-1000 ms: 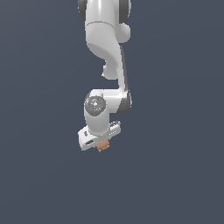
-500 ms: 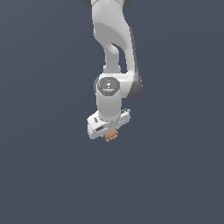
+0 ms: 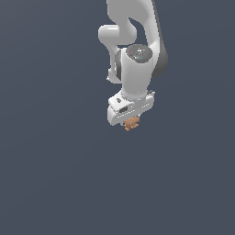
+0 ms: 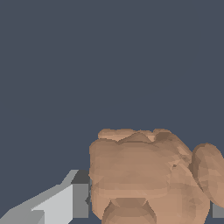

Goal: Pick up the object and move it to a goal position.

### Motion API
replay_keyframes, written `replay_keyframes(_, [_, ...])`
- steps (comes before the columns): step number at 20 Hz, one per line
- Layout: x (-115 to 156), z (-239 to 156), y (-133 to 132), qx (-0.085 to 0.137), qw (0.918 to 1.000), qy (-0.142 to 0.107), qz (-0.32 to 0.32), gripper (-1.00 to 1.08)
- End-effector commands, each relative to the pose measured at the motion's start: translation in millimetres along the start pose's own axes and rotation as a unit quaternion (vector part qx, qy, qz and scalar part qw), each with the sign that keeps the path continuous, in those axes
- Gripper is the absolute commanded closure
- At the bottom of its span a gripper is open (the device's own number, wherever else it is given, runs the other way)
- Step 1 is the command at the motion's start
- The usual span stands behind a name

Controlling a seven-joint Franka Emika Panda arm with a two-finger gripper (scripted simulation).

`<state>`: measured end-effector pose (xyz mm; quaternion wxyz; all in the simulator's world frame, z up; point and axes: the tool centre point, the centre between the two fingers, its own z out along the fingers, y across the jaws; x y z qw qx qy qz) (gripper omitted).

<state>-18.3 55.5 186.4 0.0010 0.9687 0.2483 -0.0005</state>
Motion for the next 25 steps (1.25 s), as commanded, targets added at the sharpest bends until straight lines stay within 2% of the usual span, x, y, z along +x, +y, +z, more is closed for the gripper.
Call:
replay_keyframes(1, [-3, -21, -21, -0.001, 1.0000, 0.000, 0.000, 1.08])
replay_keyframes(8, [-8, -74, -73, -0.001, 1.0000, 0.000, 0.000, 1.08])
replay_keyframes(14, [-10, -105, -103, 0.000, 1.0000, 0.000, 0.000, 1.08])
replay_keyframes(19, [-10, -116, -112, 0.001, 1.0000, 0.001, 0.000, 1.08])
replay_keyframes(25, [-8, -112, -108, 0.001, 1.0000, 0.001, 0.000, 1.08])
